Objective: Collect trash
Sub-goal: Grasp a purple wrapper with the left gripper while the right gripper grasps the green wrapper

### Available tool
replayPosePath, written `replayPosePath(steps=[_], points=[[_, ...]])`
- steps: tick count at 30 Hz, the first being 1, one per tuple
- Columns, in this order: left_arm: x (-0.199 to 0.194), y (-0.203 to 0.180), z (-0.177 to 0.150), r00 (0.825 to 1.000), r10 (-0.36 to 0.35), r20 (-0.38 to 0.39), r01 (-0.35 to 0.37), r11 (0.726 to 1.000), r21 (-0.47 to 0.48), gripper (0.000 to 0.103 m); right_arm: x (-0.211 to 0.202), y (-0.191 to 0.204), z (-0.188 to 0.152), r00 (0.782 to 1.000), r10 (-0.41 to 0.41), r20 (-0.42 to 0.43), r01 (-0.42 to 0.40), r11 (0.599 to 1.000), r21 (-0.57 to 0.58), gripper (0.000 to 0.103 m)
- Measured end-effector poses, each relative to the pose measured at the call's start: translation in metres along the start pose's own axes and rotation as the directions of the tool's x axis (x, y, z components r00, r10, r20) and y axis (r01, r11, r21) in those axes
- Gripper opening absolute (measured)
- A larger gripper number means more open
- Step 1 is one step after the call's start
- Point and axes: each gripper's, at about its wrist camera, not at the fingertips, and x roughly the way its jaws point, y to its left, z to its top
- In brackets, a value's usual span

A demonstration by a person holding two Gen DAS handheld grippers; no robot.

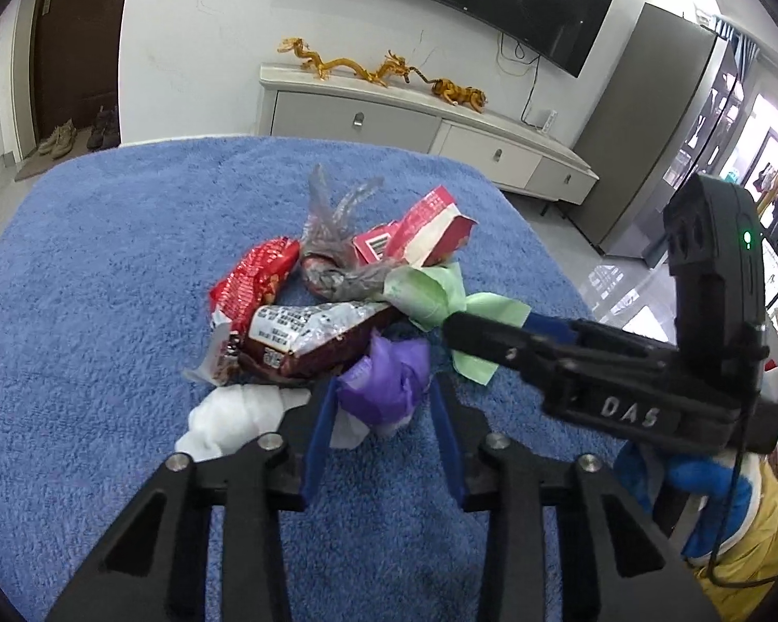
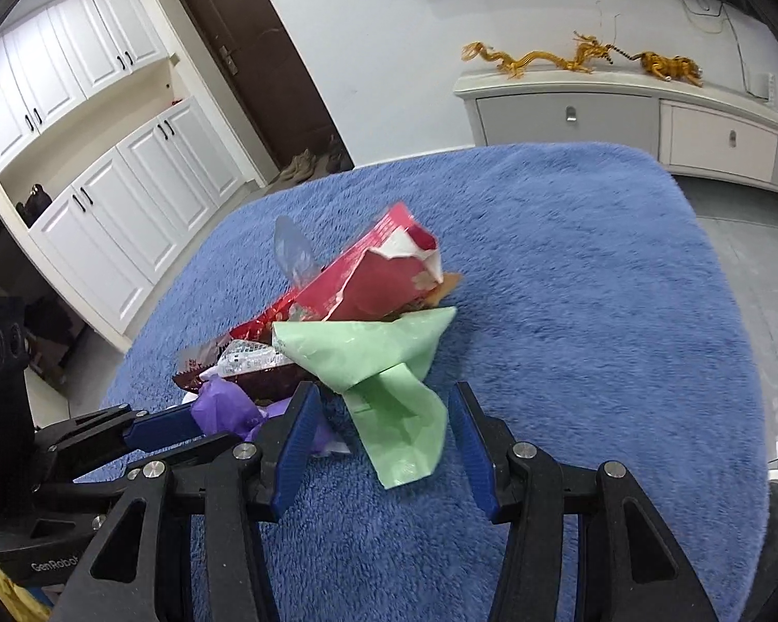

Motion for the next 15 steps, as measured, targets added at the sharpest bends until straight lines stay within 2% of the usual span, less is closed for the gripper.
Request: replayPosePath(steps=[2, 3, 5, 8, 15], points=[[0.003, 0.0, 0.0, 1.0, -0.005, -0.005, 0.005, 1.0, -0.005, 0.023, 0.001, 0.0, -0.002, 1.0, 0.0, -0.004, 0.0, 1.0, -0.003, 0.029], [0.005, 0.0, 0.0, 1.0, -0.01, -0.007, 0.01, 1.0, -0.009, 0.023, 0.0, 0.0, -0.003, 1.0, 0.0, -0.002, 0.0, 1.0, -0.003, 0.019], [0.005, -0.002, 0.0, 1.0, -0.013, -0.003, 0.013, 1.0, -0.006, 0.021, -0.004, 0.0, -0.006, 1.0, -0.013, 0.007, 0.013, 1.0, -0.014, 0.009], [0.002, -0.007, -0.002, 1.0, -0.012, 0.006, 0.012, 1.0, -0.003, 0.02, -0.011, 0.0, -0.009, 0.999, -0.021, 0.027, 0.022, 1.0, -0.015, 0.005], [-0.027, -0.016, -0.011, 0.999, -0.021, 0.044, 0.021, 1.0, 0.002, 0.019, -0.046, 0.006, -0.021, 0.996, -0.04, 0.082, 0.041, 0.999, -0.015, 0.004]])
